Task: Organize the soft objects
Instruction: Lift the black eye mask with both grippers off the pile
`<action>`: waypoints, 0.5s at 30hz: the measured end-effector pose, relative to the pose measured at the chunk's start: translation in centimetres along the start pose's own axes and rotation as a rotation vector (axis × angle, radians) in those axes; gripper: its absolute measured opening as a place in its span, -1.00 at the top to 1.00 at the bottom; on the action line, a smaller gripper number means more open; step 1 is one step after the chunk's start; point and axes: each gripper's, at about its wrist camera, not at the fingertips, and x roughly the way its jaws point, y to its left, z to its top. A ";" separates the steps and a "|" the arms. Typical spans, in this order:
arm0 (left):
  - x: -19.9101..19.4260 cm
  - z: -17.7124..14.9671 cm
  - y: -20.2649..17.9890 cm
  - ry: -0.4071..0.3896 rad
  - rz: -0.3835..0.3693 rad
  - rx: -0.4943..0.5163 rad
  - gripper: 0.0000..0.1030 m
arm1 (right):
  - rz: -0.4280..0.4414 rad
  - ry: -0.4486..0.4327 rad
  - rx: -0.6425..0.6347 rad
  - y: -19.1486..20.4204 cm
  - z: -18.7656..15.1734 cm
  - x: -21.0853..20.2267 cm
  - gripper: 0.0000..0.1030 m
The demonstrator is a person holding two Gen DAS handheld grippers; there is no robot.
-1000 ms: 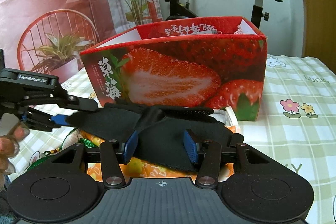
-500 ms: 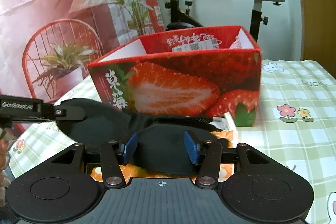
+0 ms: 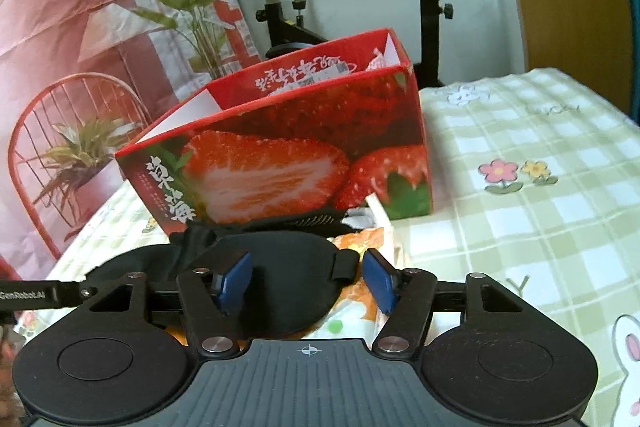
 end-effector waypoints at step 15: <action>1.1 -0.4 0.1 0.031 0.011 -0.006 0.55 | 0.040 0.017 -0.011 0.6 -0.3 0.5 -0.01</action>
